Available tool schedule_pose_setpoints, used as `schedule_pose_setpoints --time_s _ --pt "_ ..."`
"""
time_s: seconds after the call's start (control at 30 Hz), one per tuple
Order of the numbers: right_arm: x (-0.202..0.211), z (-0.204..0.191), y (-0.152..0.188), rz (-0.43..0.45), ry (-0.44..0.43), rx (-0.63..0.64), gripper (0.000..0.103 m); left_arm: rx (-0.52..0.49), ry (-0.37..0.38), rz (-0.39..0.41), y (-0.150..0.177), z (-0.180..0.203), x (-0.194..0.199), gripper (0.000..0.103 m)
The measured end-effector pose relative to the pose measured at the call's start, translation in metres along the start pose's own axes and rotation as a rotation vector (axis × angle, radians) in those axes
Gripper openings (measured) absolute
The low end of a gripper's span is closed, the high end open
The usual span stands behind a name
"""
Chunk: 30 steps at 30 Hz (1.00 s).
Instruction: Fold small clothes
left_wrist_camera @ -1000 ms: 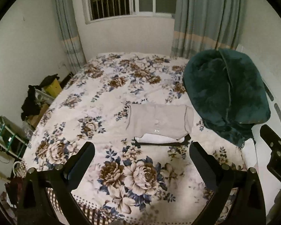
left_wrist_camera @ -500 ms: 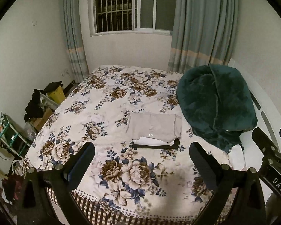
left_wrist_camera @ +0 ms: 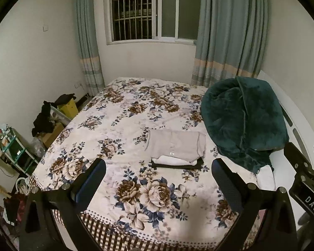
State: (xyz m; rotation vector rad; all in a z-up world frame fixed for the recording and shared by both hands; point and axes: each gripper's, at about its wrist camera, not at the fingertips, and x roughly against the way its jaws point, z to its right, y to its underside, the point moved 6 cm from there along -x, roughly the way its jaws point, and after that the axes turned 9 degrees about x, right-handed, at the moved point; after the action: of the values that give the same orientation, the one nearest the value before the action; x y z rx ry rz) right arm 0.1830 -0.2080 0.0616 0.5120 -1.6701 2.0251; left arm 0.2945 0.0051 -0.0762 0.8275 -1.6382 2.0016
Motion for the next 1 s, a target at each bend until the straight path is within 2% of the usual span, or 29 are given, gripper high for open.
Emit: schedule_pose_setpoints --time_s 0.47,1.0 --pt "-0.017 -0.006 -0.005 -0.004 -0.040 0.017 0.103 0.005 0.000 0.018 -0.005 -0.004 0.002 0.103" --pt "-0.017 -0.009 -0.006 -0.003 -0.045 0.020 0.103 0.004 -0.012 0.030 -0.010 -0.002 0.004 0.103"
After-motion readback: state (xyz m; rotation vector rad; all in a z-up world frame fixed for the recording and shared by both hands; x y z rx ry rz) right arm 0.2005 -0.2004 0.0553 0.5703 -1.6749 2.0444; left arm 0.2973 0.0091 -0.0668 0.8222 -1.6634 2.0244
